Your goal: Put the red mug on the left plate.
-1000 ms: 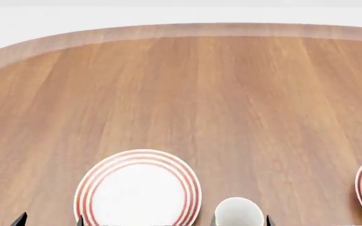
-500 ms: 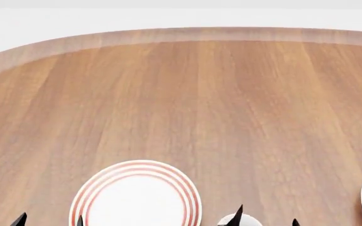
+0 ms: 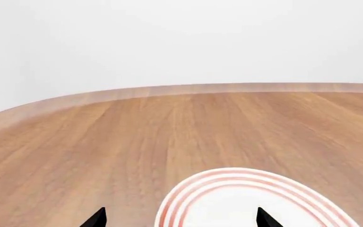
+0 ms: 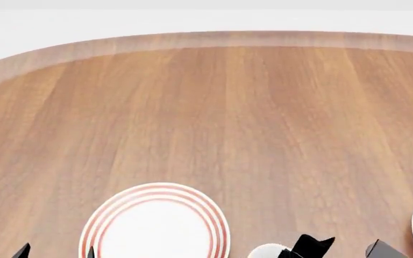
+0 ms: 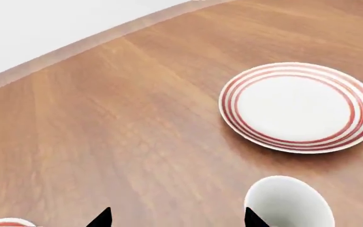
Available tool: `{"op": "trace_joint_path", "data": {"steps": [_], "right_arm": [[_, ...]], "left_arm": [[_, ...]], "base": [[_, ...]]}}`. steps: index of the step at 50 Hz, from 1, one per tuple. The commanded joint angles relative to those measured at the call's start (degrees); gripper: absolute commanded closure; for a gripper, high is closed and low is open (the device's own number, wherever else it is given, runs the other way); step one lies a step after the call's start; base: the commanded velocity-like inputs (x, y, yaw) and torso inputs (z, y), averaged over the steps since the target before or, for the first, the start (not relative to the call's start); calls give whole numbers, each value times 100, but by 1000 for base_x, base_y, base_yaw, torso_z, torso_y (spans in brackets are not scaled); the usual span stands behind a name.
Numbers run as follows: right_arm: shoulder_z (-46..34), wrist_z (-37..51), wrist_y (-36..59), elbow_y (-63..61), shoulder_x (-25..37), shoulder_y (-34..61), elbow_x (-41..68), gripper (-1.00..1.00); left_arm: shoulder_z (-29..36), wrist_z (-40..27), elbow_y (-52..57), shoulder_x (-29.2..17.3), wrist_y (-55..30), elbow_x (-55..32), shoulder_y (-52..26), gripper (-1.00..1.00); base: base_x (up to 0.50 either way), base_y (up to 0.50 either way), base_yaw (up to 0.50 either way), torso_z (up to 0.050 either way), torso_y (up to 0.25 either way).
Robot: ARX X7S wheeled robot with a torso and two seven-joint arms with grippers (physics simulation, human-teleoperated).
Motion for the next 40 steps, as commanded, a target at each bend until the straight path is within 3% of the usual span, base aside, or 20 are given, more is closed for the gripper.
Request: {"op": "trace_joint_path", "data": {"steps": [1,6,8,40], "right_arm": [[576,1183,483,-335,-80,165,949,-100],[625,1522,155,-268,-72,57,1237,-100],[500,2970,-306,-317,-103,106,2402,-100],[-102,3341,-1496,466,118,288,2362,-100]], "left_arm": [[45,-45,-4,-40,10,-38,-9,-100],[66,-60,14,-56,2,-59,-3,-100],[86,-67,18,-64,4,-49,5,-100],[190,-179,-47,-146,39,-129,-40,-100]], "base": [[0,0,0,0,0],[0,0,0,0,0],[0,0,0,0,0],[0,0,0,0,0]]}}
